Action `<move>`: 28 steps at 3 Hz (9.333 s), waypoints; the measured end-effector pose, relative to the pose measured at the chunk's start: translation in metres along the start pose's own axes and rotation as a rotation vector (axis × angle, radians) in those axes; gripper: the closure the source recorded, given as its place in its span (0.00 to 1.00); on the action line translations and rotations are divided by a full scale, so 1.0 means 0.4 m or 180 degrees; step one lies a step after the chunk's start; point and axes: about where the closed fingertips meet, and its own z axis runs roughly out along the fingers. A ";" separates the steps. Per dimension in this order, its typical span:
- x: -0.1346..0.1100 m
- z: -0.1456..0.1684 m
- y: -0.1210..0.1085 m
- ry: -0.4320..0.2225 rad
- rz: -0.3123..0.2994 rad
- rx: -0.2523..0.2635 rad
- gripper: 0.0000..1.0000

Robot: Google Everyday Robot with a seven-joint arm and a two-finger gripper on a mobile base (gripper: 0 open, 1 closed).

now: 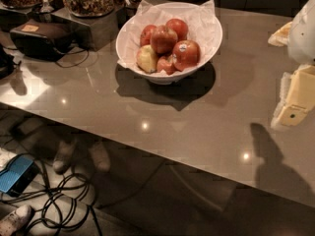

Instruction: Pick apple from white bowl

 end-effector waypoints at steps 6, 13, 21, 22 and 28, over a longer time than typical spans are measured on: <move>-0.165 -0.094 -0.009 0.0105 0.0398 0.0431 0.00; -0.405 0.014 -0.144 -0.0323 0.0725 0.0097 0.00; -0.334 0.255 -0.329 0.0327 0.1612 -0.0005 0.33; -0.326 0.278 -0.317 0.0376 0.1596 -0.0088 0.27; -0.346 0.311 -0.289 0.0414 0.1448 -0.0241 0.95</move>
Offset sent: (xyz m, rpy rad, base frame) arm -0.0021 0.0126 0.0206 -0.0281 -0.0014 -0.1281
